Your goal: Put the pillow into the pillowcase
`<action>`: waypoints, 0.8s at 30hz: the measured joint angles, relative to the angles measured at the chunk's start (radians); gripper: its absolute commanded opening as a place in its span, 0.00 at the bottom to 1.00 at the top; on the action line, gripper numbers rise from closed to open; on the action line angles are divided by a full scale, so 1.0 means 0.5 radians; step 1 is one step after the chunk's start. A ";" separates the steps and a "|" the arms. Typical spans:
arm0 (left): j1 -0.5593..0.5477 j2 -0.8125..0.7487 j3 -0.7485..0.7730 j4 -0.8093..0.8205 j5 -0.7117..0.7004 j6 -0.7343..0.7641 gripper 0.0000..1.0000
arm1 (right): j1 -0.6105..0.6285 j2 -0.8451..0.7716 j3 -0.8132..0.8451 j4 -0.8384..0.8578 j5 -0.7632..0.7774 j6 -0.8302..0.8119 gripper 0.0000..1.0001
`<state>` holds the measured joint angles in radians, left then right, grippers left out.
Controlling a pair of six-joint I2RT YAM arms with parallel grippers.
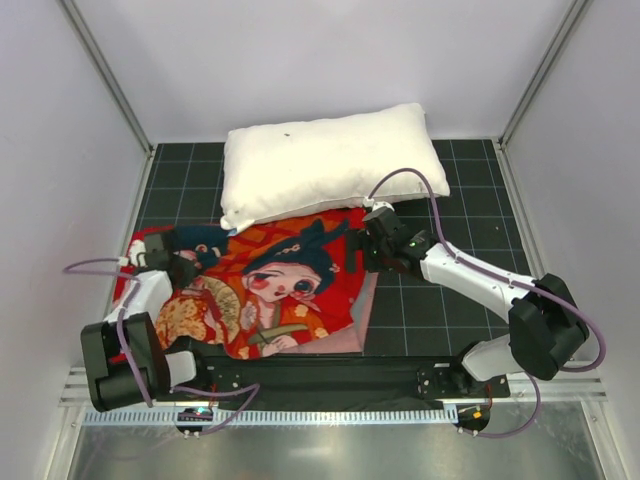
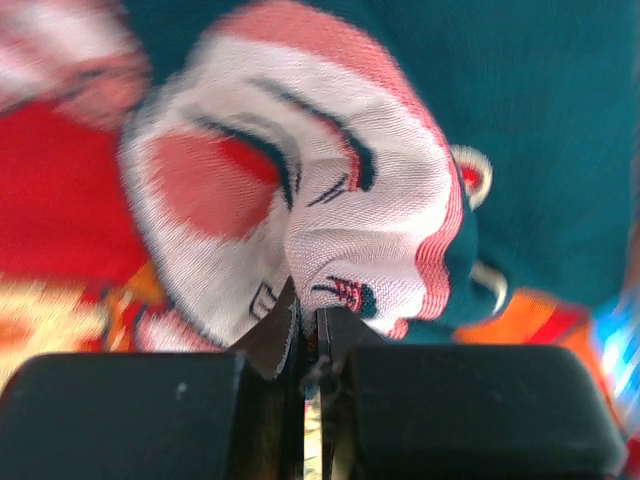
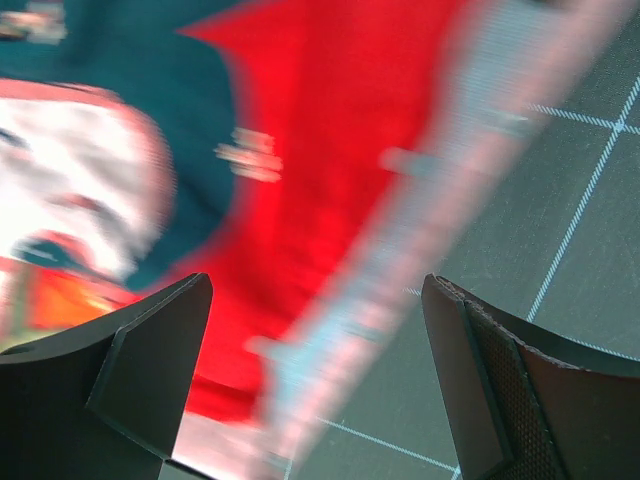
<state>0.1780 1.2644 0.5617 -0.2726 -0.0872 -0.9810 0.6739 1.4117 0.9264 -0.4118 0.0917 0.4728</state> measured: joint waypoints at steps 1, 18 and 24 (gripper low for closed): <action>0.105 -0.033 0.003 -0.009 -0.043 -0.023 0.00 | 0.000 0.000 0.000 -0.001 0.001 0.000 0.94; 0.085 -0.340 0.494 -0.287 -0.498 0.172 1.00 | -0.097 0.218 0.614 -0.057 -0.156 -0.098 1.00; -0.295 -0.198 0.677 -0.192 -0.386 0.266 1.00 | -0.106 0.733 1.367 -0.121 0.232 -0.086 1.00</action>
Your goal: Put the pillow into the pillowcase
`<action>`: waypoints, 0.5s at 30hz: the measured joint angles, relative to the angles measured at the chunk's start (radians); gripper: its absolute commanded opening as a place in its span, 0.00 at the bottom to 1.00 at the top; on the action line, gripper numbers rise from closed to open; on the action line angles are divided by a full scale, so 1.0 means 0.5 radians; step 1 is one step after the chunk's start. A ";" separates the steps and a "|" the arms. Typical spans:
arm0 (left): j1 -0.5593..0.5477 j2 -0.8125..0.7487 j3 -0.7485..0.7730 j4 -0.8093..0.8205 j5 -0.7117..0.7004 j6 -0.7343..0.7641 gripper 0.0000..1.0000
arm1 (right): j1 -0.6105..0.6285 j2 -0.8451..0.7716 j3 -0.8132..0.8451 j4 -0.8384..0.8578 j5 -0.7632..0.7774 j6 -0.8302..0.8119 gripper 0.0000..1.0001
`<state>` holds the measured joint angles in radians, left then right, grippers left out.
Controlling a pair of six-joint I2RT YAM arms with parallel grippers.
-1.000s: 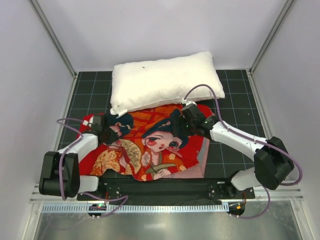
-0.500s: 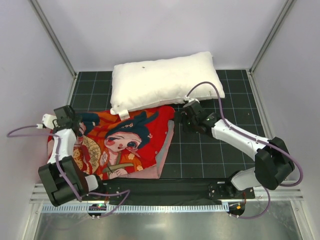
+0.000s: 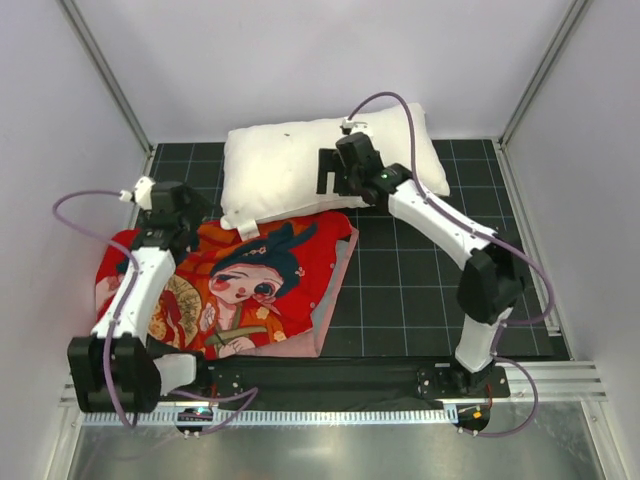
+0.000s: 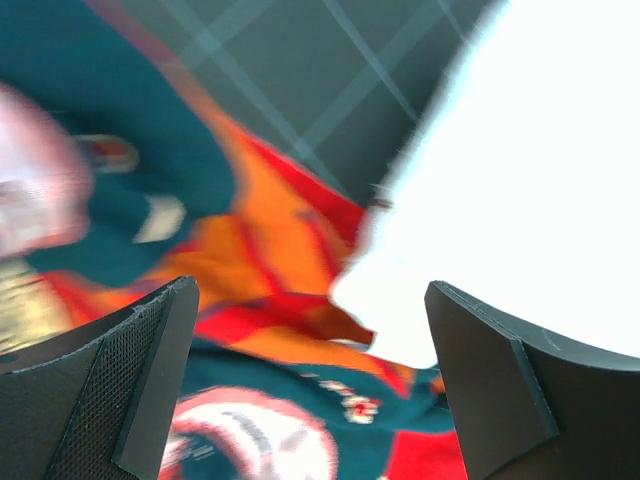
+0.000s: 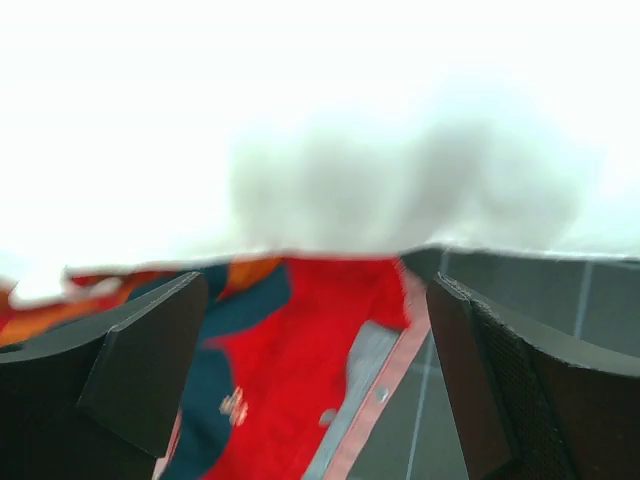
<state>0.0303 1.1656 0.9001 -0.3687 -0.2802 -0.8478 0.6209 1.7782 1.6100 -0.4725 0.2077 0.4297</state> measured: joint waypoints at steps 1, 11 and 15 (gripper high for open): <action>-0.048 0.068 0.037 0.034 0.008 -0.001 1.00 | -0.014 0.073 0.072 -0.008 0.074 0.008 1.00; -0.378 1.481 1.022 0.170 0.100 -0.015 0.94 | -0.295 0.874 0.804 -0.194 0.223 0.069 0.04; -0.521 1.705 1.212 0.245 0.158 -0.005 0.83 | -0.434 0.726 0.560 -0.092 0.150 0.134 0.04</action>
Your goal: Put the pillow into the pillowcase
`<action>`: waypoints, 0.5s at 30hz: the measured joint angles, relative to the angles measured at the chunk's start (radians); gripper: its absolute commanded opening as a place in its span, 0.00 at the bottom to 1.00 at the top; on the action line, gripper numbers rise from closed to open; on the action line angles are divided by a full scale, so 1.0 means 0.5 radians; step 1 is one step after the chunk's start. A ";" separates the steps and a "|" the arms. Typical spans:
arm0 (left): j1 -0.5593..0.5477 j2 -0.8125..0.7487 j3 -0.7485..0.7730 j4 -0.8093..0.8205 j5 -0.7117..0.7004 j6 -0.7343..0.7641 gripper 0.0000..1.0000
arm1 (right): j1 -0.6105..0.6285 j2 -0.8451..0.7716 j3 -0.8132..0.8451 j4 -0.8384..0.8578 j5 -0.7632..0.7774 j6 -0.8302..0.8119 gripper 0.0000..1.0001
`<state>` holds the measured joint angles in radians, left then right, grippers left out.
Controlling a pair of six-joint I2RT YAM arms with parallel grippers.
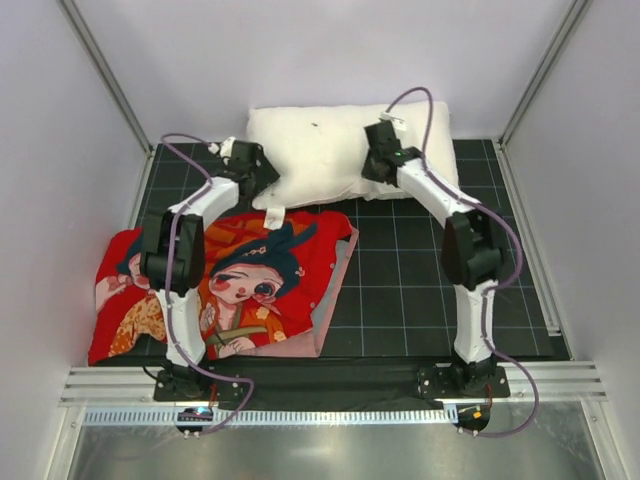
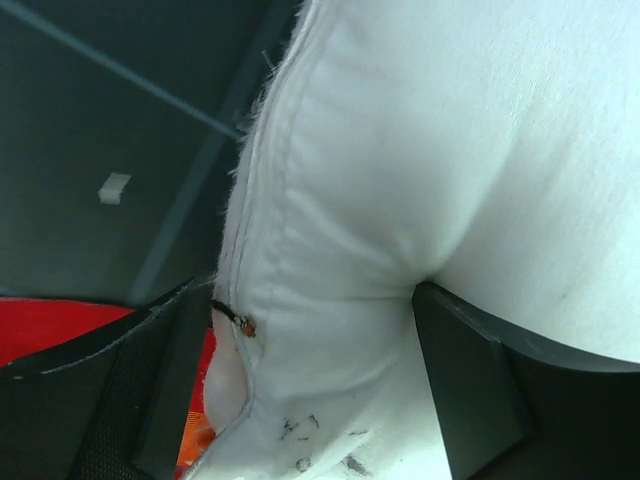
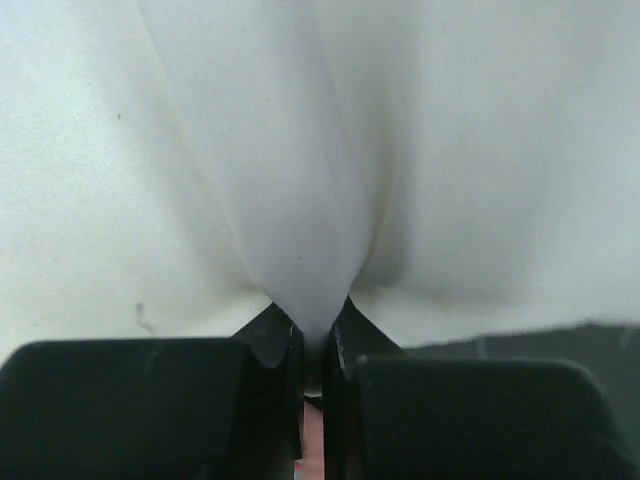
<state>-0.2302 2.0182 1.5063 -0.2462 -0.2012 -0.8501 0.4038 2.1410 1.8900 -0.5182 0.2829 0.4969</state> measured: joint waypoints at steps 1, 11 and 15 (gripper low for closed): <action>-0.043 0.020 0.034 0.014 0.025 0.023 0.81 | -0.050 -0.112 -0.164 0.056 -0.020 0.024 0.04; -0.740 0.054 0.146 0.288 0.290 0.169 0.65 | -0.542 -1.608 -1.510 0.175 0.175 0.114 0.04; -0.939 -0.071 -0.049 0.362 0.237 0.208 0.63 | -0.536 -2.006 -1.708 0.043 0.183 0.087 0.05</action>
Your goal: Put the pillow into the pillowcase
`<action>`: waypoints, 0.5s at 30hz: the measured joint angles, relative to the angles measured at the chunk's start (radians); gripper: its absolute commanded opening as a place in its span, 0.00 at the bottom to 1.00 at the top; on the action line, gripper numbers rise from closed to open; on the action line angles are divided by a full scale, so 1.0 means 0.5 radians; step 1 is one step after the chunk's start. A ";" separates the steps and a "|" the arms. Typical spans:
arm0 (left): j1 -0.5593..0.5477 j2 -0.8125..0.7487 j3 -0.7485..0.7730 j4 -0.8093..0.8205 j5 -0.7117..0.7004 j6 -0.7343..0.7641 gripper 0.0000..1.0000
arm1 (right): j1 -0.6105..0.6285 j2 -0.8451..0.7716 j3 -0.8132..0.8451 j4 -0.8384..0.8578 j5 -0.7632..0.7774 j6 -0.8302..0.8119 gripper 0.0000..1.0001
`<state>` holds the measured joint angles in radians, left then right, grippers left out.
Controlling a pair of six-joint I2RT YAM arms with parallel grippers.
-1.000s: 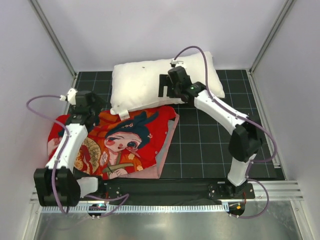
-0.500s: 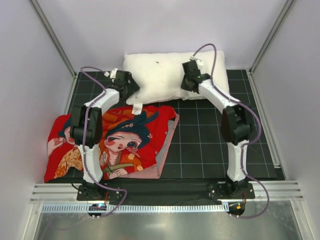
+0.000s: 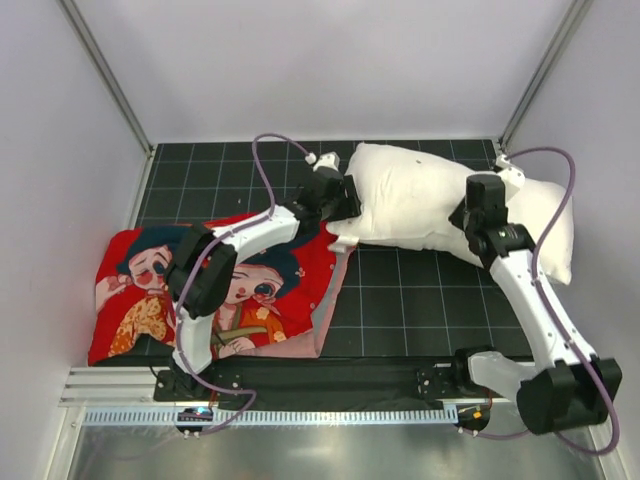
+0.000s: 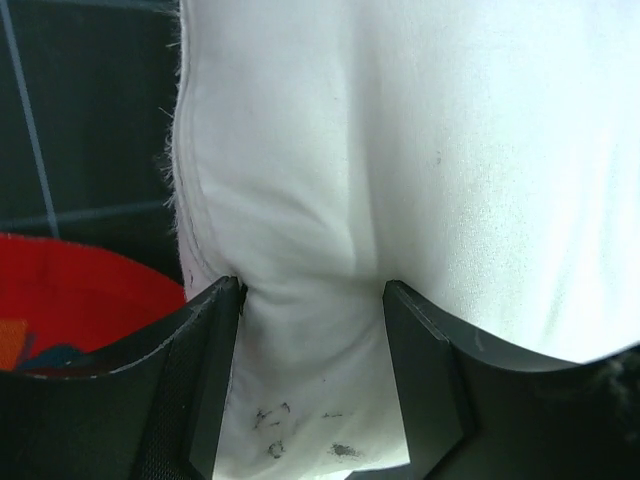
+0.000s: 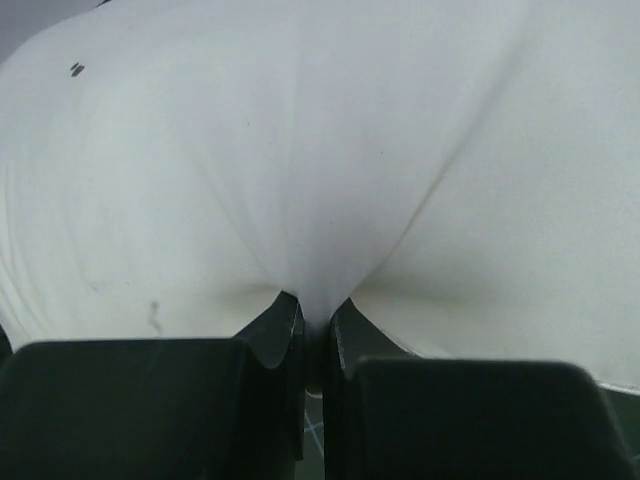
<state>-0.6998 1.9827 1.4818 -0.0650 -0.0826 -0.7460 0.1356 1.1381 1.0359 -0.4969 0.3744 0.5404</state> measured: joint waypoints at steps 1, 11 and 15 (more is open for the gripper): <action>-0.027 -0.036 -0.051 0.003 -0.014 0.003 0.63 | 0.002 -0.100 -0.063 -0.024 0.004 -0.008 0.13; -0.385 -0.291 -0.337 -0.072 -0.181 0.080 0.91 | 0.015 -0.726 -0.301 0.028 -0.336 -0.046 1.00; -0.439 -0.375 -0.355 -0.214 -0.300 0.184 1.00 | 0.030 -0.592 -0.282 0.113 -0.742 -0.098 1.00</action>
<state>-0.9192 1.7950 1.3045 -0.1722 -0.2325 -0.6540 0.1505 0.8421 0.8951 -0.4404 0.0036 0.4911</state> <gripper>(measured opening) 0.986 0.995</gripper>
